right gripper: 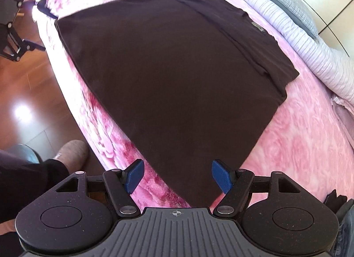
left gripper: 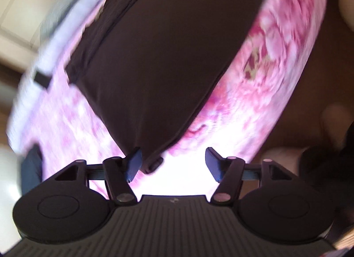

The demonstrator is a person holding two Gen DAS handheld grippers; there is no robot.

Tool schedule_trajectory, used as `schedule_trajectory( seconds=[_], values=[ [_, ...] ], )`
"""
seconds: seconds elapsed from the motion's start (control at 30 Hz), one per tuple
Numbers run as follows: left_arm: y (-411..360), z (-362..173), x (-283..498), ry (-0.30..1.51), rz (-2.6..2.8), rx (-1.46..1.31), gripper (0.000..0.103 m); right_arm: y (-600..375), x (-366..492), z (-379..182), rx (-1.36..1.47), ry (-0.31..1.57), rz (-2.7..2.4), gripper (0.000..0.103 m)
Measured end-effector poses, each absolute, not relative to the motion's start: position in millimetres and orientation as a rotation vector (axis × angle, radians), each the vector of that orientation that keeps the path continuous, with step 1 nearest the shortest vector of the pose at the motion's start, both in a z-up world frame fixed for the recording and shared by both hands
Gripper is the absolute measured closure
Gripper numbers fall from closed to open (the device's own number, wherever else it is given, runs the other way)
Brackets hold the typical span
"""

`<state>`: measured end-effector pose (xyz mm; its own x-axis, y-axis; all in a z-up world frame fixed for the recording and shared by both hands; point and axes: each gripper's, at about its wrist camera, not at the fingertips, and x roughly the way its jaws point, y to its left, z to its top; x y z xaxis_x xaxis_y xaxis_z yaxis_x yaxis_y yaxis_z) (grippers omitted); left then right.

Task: Fold clothes
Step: 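Grasp the hem with the left gripper while the right gripper grasps the hem too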

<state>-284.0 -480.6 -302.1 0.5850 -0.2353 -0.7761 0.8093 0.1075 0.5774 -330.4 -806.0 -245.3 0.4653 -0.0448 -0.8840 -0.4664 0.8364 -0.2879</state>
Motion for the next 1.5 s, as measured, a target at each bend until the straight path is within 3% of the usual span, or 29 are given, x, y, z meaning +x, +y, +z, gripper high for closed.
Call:
schedule_trajectory(
  seconds=[0.17, 0.27, 0.37, 0.47, 0.5, 0.7, 1.03, 1.1, 1.13, 1.2, 1.23, 1.27, 1.5],
  values=[
    [-481, -331, -277, 0.455, -0.818, 1.386, 0.044, -803, -337, -266, -0.607, 1.056, 0.295, 0.031],
    [-481, -336, -267, 0.476, -0.834, 1.406, 0.064, -803, -343, -277, -0.686, 1.038, 0.312, 0.031],
    [-479, -325, -256, 0.527, -0.873, 1.360, 0.069, -807, -347, -285, -0.762, 1.010, 0.311, 0.031],
    [-478, -309, -246, 0.616, -0.895, 1.244, 0.085, -812, -353, -296, -0.857, 0.983, 0.344, 0.031],
    [-476, -300, -241, 0.637, -0.893, 1.190, 0.096, -813, -355, -299, -0.889, 0.973, 0.355, 0.031],
    [-480, -265, -217, 0.642, -0.823, 1.066, 0.097, -821, -369, -317, -1.075, 0.871, 0.455, 0.031],
    [-497, -260, -203, 0.647, -0.792, 1.082, 0.099, -842, -367, -329, -1.218, 0.785, 0.431, 0.032],
    [-498, -258, -204, 0.651, -0.794, 1.092, 0.099, -844, -366, -328, -1.235, 0.761, 0.471, 0.055],
    [-498, -257, -204, 0.651, -0.797, 1.099, 0.099, -844, -365, -326, -1.240, 0.750, 0.479, 0.061],
    [-498, -252, -207, 0.654, -0.804, 1.115, 0.100, -846, -361, -318, -1.215, 0.745, 0.483, 0.090],
    [-498, -250, -209, 0.657, -0.808, 1.124, 0.100, -846, -359, -315, -1.195, 0.761, 0.481, 0.096],
    [-496, -247, -211, 0.659, -0.812, 1.132, 0.101, -846, -357, -311, -1.174, 0.778, 0.479, 0.100],
    [-481, -223, -251, 0.651, -0.833, 1.162, 0.102, -850, -376, -275, -1.085, 0.836, 0.525, 0.101]
  ],
)
